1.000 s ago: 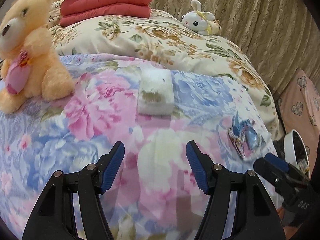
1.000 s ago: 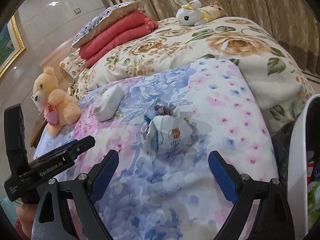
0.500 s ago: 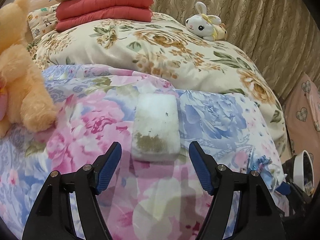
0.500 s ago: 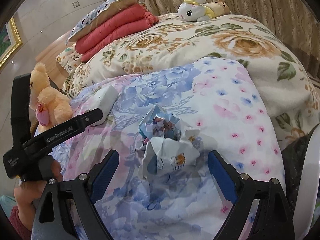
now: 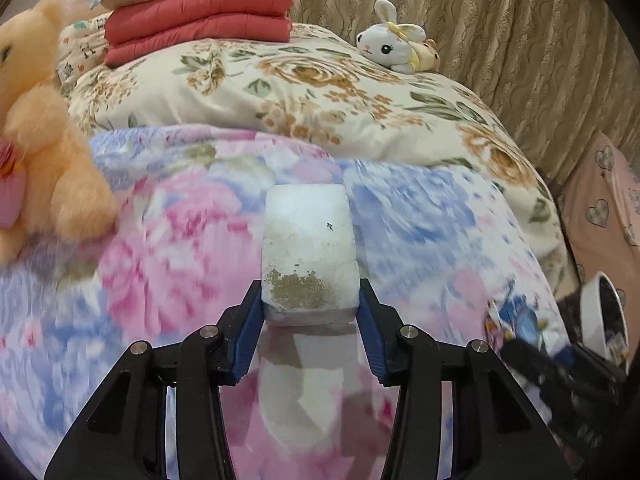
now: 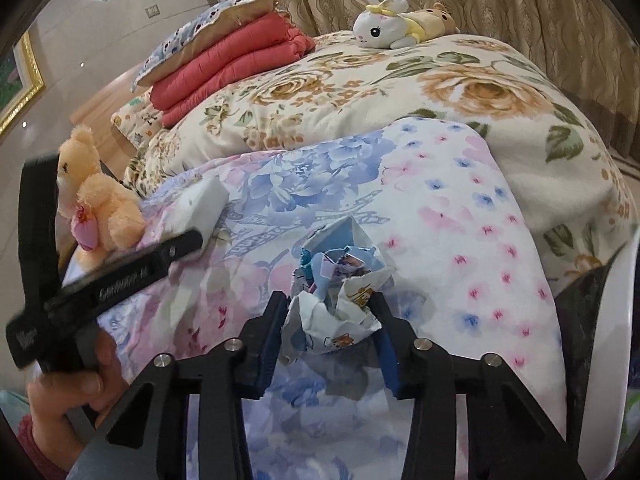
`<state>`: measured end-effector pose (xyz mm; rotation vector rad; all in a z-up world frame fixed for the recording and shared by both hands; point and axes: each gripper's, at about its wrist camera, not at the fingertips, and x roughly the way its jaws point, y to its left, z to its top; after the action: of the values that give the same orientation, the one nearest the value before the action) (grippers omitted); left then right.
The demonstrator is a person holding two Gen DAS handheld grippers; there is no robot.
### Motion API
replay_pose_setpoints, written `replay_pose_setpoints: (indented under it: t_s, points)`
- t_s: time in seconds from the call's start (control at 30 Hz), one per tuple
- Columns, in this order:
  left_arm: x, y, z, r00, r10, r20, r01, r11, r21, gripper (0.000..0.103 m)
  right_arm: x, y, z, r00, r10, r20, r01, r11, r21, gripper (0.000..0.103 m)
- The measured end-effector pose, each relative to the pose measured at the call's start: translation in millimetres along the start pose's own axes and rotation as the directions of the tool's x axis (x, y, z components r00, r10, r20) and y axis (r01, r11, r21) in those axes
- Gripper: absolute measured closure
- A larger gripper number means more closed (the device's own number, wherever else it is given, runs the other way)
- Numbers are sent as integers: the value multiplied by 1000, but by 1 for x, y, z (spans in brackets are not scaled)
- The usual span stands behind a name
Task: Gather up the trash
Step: 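Grasp the white foam block with the left tool while the right tool grasps the crumpled paper, then lift the foam block and crumpled paper and carry them over the bin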
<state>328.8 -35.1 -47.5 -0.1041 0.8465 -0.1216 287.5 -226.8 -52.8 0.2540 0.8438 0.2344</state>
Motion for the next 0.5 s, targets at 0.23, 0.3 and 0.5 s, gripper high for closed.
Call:
replay_pose_setpoints:
  t_s: [0.23, 0.3, 0.5]
  points:
    - [-39, -5, -41, 998, -54, -23, 53, 998, -42, 59, -26, -3, -19, 999, 35, 18, -35, 999, 38, 62]
    - [-50, -10, -49, 998, -66, -18, 65, 997, -41, 59, -34, -3, -25, 999, 42, 24, -43, 998, 47, 62]
    - [-81, -28, -72, 997, -81, -7, 81, 997, -5, 59, -61, -3, -44, 997, 59, 50, -62, 996, 61, 62]
